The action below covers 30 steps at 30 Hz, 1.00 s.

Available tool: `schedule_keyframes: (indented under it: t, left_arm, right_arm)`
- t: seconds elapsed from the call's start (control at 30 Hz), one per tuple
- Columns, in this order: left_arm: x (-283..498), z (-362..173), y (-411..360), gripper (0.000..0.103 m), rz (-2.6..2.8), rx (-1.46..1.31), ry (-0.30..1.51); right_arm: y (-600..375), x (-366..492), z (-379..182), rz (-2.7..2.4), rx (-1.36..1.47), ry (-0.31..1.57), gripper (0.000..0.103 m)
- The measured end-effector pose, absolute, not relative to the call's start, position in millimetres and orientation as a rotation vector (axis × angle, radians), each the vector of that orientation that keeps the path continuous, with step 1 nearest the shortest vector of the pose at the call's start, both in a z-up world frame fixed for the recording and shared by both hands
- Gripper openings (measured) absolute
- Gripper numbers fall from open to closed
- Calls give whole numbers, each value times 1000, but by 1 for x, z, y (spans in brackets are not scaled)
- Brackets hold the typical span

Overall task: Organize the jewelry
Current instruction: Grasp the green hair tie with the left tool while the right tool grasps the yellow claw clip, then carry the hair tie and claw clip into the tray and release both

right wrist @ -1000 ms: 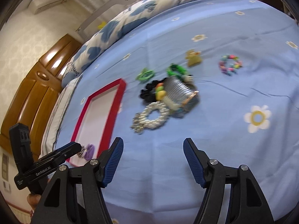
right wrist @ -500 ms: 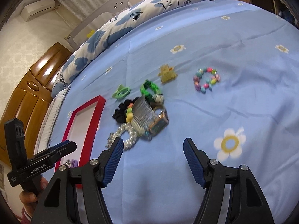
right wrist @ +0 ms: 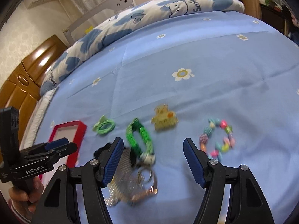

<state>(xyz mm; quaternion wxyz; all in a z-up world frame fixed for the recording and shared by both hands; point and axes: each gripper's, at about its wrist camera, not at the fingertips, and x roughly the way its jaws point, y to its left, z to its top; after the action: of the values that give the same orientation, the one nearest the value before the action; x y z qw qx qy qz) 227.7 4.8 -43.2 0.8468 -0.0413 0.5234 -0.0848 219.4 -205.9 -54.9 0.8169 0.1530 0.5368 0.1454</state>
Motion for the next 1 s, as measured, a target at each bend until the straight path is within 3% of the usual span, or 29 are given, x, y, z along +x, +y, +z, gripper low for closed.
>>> schedule_keyframes:
  t: [0.33, 0.5, 0.57, 1.0]
  left_arm:
    - [274, -70, -12, 52, -176, -49, 1143]
    - [280, -81, -19, 27, -208, -43, 1177]
    - [279, -80, -23, 14, -216, -24, 1174]
    - [236, -37, -11, 12, -270, -90, 1105]
  right_arm:
    - [-193, 258, -90, 308, 266, 1195, 66]
    - [-196, 263, -99, 308, 266, 1199, 44]
    - [-197, 262, -100, 310, 271, 1198, 42]
    - [-204, 235, -54, 362, 348, 1109, 41]
